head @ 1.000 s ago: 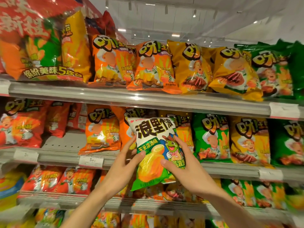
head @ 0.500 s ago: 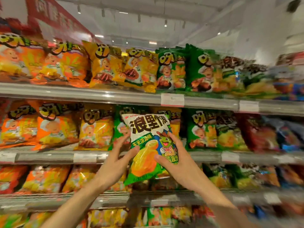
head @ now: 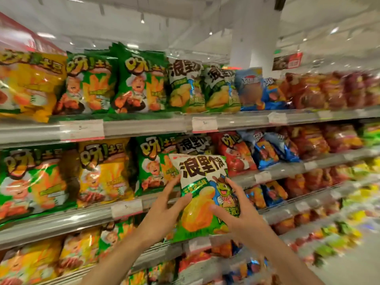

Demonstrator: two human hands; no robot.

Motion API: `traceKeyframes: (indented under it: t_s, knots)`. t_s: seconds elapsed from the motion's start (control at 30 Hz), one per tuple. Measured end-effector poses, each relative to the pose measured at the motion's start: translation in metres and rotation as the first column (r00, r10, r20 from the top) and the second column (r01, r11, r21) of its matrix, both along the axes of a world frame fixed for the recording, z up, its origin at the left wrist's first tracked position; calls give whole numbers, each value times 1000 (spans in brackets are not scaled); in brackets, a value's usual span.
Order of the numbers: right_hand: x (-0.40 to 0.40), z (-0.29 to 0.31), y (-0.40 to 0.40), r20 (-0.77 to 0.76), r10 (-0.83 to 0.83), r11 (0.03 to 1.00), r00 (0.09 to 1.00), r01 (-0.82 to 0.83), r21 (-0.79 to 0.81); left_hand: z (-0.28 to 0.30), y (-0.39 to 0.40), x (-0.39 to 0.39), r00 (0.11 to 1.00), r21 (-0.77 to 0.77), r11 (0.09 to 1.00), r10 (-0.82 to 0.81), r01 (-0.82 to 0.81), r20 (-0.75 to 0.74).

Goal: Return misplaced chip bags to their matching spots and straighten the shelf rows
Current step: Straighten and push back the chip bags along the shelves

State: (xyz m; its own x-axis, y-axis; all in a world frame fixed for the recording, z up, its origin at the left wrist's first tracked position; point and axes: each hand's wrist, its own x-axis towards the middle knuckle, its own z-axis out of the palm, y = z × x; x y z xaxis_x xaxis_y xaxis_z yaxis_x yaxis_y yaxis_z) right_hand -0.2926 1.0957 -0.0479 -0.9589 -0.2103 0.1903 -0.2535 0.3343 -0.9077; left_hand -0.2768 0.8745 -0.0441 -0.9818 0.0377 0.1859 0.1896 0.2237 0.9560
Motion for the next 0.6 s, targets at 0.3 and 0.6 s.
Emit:
traceKeyframes:
  t_s: [0.3, 0.6]
  knots:
    - [-73, 11, 81, 8, -101, 991, 995, 100, 84, -1, 76, -107, 995, 29, 994, -102, 102, -20]
    - [-159, 23, 82, -46, 35, 986, 998, -27, 167, 7, 85, -165, 994, 106, 992, 82, -74, -73]
